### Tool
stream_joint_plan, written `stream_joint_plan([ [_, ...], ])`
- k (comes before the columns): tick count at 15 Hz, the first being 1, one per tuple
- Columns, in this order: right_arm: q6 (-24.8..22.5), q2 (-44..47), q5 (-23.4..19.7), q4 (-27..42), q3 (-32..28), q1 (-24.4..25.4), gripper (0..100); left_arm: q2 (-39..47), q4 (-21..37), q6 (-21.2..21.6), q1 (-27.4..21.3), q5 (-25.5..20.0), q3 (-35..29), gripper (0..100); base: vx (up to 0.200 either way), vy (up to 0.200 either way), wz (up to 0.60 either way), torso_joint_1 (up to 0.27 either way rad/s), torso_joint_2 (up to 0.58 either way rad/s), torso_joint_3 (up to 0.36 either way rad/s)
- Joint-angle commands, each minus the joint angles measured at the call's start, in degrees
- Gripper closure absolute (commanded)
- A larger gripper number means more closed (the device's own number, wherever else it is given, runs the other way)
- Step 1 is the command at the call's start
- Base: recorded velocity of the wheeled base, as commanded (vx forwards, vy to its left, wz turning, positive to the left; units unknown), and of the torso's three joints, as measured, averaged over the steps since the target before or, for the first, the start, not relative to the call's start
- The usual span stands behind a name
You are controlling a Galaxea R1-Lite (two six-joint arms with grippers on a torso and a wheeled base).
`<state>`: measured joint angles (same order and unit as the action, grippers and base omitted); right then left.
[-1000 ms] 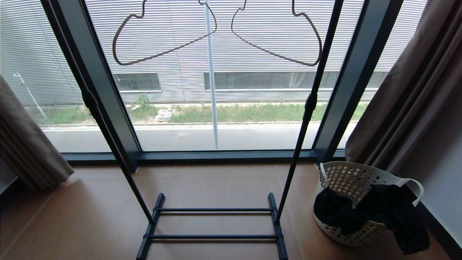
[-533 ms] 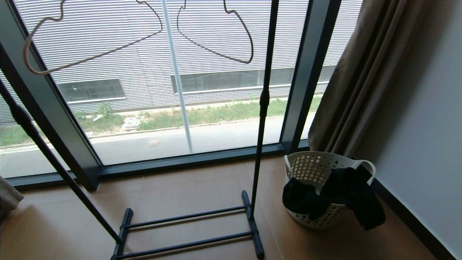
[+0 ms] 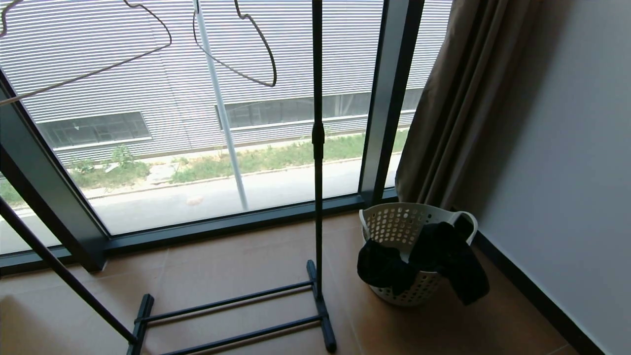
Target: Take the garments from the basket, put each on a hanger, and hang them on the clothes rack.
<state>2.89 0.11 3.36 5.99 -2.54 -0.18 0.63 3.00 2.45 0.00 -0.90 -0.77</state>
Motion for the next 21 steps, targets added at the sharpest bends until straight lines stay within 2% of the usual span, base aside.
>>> stream_joint_plan([
  [1, 0.0, 0.1, 0.1, 0.0, 0.0, 0.0, 0, 0.1, 0.0, 0.0, 0.0, 0.0, 0.0, 0, 0.0, -0.2, 0.0, 0.007, 0.0, 0.002],
  [3, 0.0, 0.1, 0.0, 0.0, 0.0, 0.0, 0, 0.1, 0.0, 0.0, 0.0, 0.0, 0.0, 0, 0.0, -0.2, 0.0, -0.002, 0.0, 0.002],
  [6, 0.0, 0.1, 0.0, 0.0, 0.0, 0.0, 0, 0.1, 0.0, 0.0, 0.0, 0.0, 0.0, 0, 0.2, -0.2, 0.0, 0.002, 0.0, -0.001],
  [9, 0.0, 0.1, 0.0, 0.0, 0.0, 0.0, 0, 0.1, 0.0, 0.0, 0.0, 0.0, 0.0, 0, 0.0, -0.2, 0.0, 0.002, 0.0, 0.01],
  [17, 0.0, 0.1, 0.1, 0.0, 0.0, 0.0, 0, 0.1, 0.0, -0.1, -0.1, 0.0, -0.1, 0, 0.2, 0.0, 0.0, 0.0, 0.0, 0.005],
  [21, 0.0, 0.1, 0.0, 0.0, 0.0, 0.0, 0, 0.1, -0.1, -0.1, 0.0, 0.0, 0.0, 0, 0.0, 0.0, 0.0, 0.0, 0.0, 0.0],
])
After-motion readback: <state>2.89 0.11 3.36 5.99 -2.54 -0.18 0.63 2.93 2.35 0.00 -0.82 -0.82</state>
